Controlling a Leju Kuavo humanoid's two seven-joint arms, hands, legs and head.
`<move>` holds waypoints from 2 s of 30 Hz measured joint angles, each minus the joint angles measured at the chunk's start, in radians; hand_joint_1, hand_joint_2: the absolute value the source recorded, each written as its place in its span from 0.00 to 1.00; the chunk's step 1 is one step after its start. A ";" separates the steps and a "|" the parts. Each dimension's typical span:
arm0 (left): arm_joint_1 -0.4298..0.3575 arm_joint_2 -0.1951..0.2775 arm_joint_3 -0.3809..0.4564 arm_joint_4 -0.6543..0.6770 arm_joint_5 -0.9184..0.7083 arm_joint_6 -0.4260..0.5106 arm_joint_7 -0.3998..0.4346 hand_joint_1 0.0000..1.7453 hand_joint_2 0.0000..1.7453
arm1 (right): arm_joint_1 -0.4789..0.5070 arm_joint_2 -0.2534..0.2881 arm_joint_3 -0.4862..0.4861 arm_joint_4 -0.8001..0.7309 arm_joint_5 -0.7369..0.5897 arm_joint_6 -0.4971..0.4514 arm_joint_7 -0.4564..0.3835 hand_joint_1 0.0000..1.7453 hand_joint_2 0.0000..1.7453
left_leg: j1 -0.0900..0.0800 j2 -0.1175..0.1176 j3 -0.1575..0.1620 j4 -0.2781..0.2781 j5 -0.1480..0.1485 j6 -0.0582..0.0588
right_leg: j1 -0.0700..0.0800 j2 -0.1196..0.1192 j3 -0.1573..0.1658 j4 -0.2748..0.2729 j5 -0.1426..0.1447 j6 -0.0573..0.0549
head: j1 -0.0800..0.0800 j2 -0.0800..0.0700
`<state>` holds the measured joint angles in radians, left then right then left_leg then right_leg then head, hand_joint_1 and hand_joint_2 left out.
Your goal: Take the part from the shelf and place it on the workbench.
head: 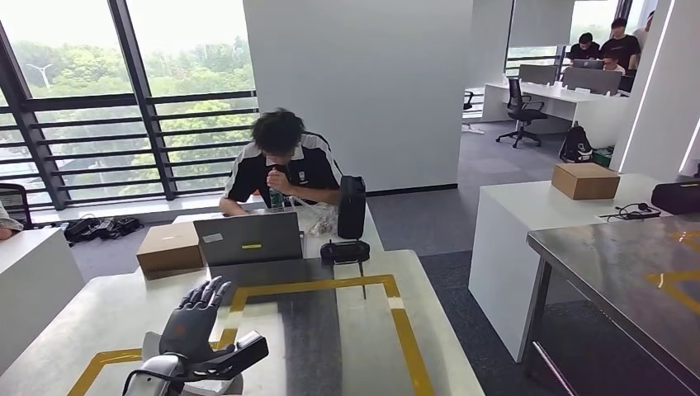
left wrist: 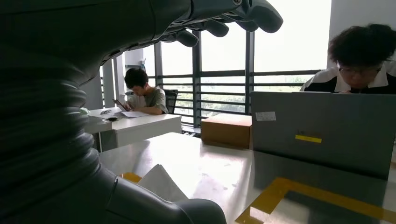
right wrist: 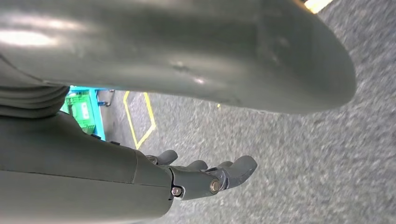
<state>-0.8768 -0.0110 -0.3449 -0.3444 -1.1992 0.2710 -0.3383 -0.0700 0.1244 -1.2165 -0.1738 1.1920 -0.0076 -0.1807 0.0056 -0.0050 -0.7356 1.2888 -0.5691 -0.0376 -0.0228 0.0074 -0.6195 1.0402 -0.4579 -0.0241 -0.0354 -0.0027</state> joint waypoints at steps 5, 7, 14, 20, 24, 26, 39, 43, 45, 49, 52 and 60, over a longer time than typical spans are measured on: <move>0.029 -0.009 0.010 -0.012 0.033 0.025 -0.032 0.00 1.00 | 0.004 -0.018 0.001 -0.001 0.037 -0.011 0.000 0.00 0.00 | -0.017 0.004 0.192 -0.238 0.055 0.041 | 0.010 0.000 -0.034 -0.003 0.037 0.009 | 0.001 0.000; 0.048 -0.009 0.020 -0.016 0.046 0.036 -0.050 0.00 1.00 | 0.010 -0.024 0.005 -0.002 0.052 -0.019 -0.002 0.00 0.00 | -0.026 0.006 0.210 -0.277 0.059 0.047 | 0.005 -0.002 -0.032 -0.012 0.051 0.022 | 0.002 0.000; 0.103 -0.005 0.039 -0.005 0.053 0.067 -0.051 0.00 1.00 | 0.032 -0.043 0.013 -0.006 0.071 -0.031 -0.003 0.00 0.00 | -0.015 0.012 0.168 -0.308 0.128 0.072 | 0.002 -0.003 -0.099 0.192 -0.114 0.061 | 0.002 0.000; 0.131 0.030 0.067 0.009 0.097 0.065 -0.082 0.00 1.00 | 0.033 -0.052 0.013 -0.008 0.068 -0.034 -0.003 0.00 0.00 | -0.012 0.016 0.099 -0.273 0.151 0.056 | 0.003 -0.002 0.061 0.012 -0.060 0.058 | 0.010 0.001; 0.133 0.037 0.071 0.009 0.101 0.064 -0.087 0.00 1.00 | 0.033 -0.053 0.013 -0.008 0.067 -0.034 -0.003 0.00 0.00 | -0.014 0.019 0.093 -0.270 0.153 0.053 | 0.006 -0.001 0.079 -0.017 -0.068 0.053 | 0.012 0.001; 0.134 0.044 0.074 0.011 0.103 0.064 -0.091 0.00 1.00 | 0.035 -0.054 0.013 -0.008 0.066 -0.034 -0.004 0.00 0.00 | -0.014 0.021 0.092 -0.270 0.156 0.049 | 0.010 0.001 0.074 -0.013 -0.057 0.046 | 0.011 0.001; 0.100 0.091 0.101 0.030 0.106 0.046 -0.090 0.00 1.00 | 0.036 -0.065 0.010 -0.008 0.052 -0.053 -0.008 0.00 0.00 | 0.015 0.000 0.172 -0.256 0.079 -0.001 | -0.015 -0.006 -0.015 -0.014 0.040 0.059 | 0.032 0.001; 0.085 0.075 0.103 0.027 0.107 0.041 -0.090 0.00 1.00 | 0.034 -0.070 0.010 -0.008 0.051 -0.053 -0.008 0.00 0.00 | 0.013 0.004 0.136 -0.259 0.111 0.046 | -0.015 -0.007 -0.066 0.104 -0.069 0.070 | 0.033 0.001; 0.083 0.072 0.104 0.025 0.107 0.041 -0.090 0.00 1.00 | 0.032 -0.072 0.010 -0.008 0.051 -0.053 -0.007 0.00 0.00 | 0.006 0.006 0.115 -0.258 0.129 0.055 | -0.007 -0.007 -0.098 0.237 -0.142 0.066 | 0.033 0.001; 0.081 0.067 0.105 0.025 0.107 0.042 -0.091 0.00 1.00 | 0.027 -0.074 0.010 -0.008 0.049 -0.061 -0.006 0.00 0.00 | -0.009 0.006 0.073 -0.256 0.165 0.059 | 0.013 -0.007 0.006 0.166 -0.083 0.034 | 0.033 0.000; 0.063 0.064 0.105 0.022 0.100 0.041 -0.081 0.00 1.00 | 0.015 -0.080 0.006 -0.009 0.031 -0.077 -0.004 0.00 0.00 | -0.014 0.007 0.060 -0.260 0.192 0.049 | 0.027 -0.005 0.114 -0.009 -0.086 0.012 | 0.032 0.001; 0.037 0.092 0.108 0.024 0.117 0.035 -0.077 0.00 1.00 | 0.004 -0.074 -0.003 -0.008 0.042 -0.096 0.003 0.00 0.00 | -0.006 0.003 -0.001 -0.036 0.014 0.003 | 0.016 -0.009 0.040 -0.039 0.007 -0.011 | 0.030 0.000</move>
<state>-0.8395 0.0815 -0.2369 -0.3201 -1.0822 0.3062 -0.4152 -0.0659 0.0508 -1.2193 -0.1820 1.2345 -0.1035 -0.1781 -0.0004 -0.0018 -0.7370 1.2531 -0.5549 -0.0345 -0.0067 -0.0013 -0.5797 1.0015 -0.4513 -0.0353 -0.0057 -0.0024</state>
